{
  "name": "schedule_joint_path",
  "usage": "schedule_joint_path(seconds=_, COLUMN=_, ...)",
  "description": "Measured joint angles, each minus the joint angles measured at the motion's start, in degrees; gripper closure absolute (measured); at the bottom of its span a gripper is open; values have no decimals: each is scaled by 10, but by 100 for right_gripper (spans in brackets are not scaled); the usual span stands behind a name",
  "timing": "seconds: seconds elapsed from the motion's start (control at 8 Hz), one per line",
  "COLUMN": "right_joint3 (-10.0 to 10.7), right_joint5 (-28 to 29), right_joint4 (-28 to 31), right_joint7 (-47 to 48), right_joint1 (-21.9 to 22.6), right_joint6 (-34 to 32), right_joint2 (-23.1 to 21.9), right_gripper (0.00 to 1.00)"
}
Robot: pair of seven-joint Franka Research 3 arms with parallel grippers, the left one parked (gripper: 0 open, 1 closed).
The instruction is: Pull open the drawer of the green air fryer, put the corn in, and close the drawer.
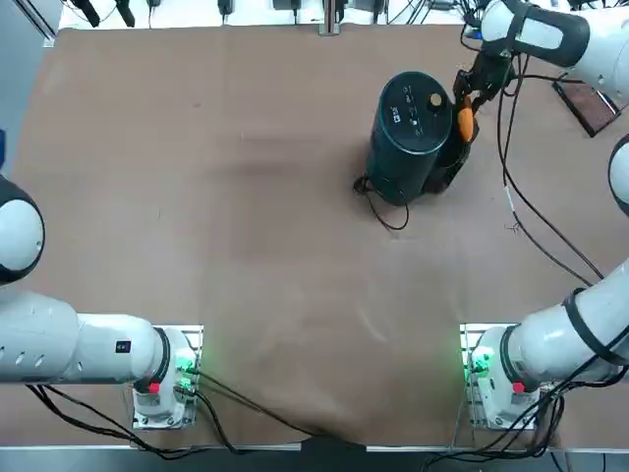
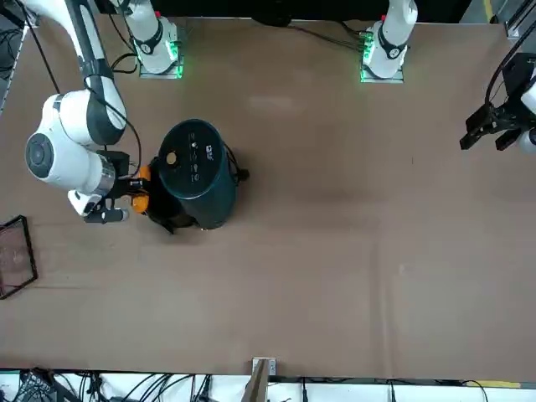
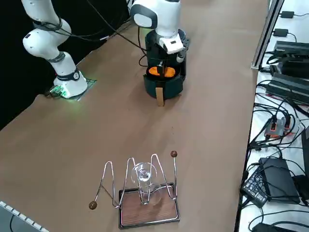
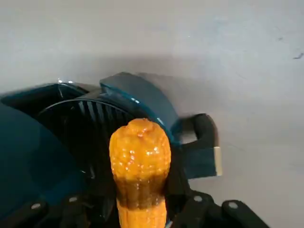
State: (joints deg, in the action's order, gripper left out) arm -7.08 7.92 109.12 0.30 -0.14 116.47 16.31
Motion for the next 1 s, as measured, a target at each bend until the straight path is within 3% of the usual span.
schedule_joint_path(seconds=0.38, right_joint3=-2, right_joint5=13, right_joint4=1, right_joint7=0, right_joint1=11, right_joint6=0, right_joint2=10, right_gripper=41)
schedule_joint_path(seconds=0.62, right_joint3=-1, right_joint5=17, right_joint4=1, right_joint7=0, right_joint1=10, right_joint6=0, right_joint2=12, right_gripper=9)
schedule_joint_path(seconds=0.75, right_joint3=-1, right_joint5=18, right_joint4=0, right_joint7=0, right_joint1=8, right_joint6=0, right_joint2=12, right_gripper=0)
schedule_joint_path(seconds=1.0, right_joint3=2, right_joint5=18, right_joint4=-14, right_joint7=0, right_joint1=3, right_joint6=-19, right_joint2=12, right_gripper=0)
